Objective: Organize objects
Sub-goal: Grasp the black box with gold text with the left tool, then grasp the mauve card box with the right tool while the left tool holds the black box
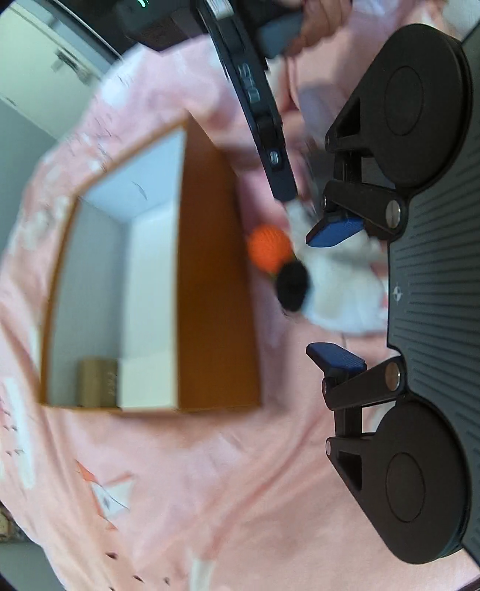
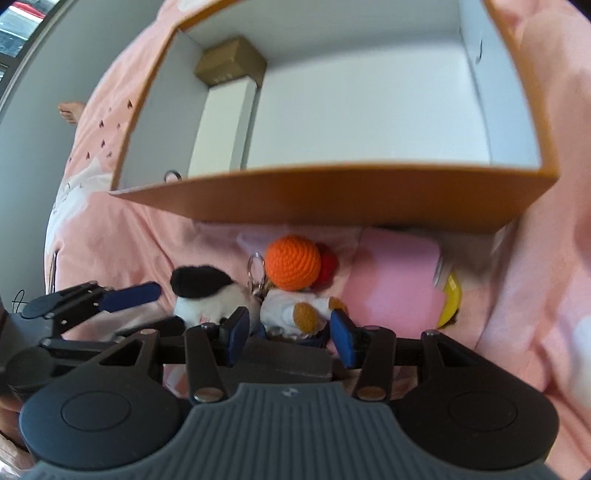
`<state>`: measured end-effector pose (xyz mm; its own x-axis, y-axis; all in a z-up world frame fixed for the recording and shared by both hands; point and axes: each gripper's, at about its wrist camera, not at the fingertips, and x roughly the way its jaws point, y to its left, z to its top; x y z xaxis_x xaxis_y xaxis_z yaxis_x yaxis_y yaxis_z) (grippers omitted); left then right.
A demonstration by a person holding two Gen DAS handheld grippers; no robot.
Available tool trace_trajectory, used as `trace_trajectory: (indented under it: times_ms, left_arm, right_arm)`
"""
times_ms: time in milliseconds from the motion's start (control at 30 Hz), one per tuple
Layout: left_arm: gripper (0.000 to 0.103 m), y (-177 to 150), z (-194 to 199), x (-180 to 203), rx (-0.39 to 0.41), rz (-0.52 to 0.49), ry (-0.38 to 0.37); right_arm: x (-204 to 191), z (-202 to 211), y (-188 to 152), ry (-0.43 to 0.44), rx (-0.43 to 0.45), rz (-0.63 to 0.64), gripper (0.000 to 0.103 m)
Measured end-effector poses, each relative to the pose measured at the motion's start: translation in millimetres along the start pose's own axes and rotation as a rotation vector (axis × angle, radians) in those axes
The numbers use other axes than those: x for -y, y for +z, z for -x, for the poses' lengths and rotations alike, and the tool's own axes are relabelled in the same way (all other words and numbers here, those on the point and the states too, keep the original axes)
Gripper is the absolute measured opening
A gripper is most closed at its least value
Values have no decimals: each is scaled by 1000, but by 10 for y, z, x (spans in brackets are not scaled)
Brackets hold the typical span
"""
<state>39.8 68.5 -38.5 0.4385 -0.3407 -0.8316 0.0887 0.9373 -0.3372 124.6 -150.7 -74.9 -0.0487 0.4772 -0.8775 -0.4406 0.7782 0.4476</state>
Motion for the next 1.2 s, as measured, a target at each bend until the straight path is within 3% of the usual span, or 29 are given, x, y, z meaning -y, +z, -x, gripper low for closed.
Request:
trace_trajectory:
  times_ms: [100, 167, 367, 533, 633, 667, 867, 1200]
  left_arm:
    - [69, 14, 46, 101, -21, -16, -154]
    - [71, 9, 13, 189, -42, -36, -205]
    - [76, -36, -268, 354, -133, -69, -198]
    - [78, -80, -440, 366, -176, -30, -223]
    - [68, -95, -551, 369, -196, -10, -226]
    - [59, -107, -540, 377, -185, -16, -210]
    - [46, -169, -356, 354, -121, -21, -206]
    - [44, -202, 115, 429, 72, -47, -126]
  right_arm:
    - [36, 154, -17, -11, 40, 0, 51]
    - [65, 215, -21, -21, 53, -8, 51]
    - [76, 384, -175, -48, 85, 26, 51]
    - [23, 544, -327, -38, 128, 72, 51]
    - [13, 635, -426, -42, 146, 94, 51]
    - [10, 662, -462, -38, 146, 95, 51]
    - [9, 794, -642, 62, 122, 44, 51]
    - [40, 543, -928, 16, 1, 39, 51]
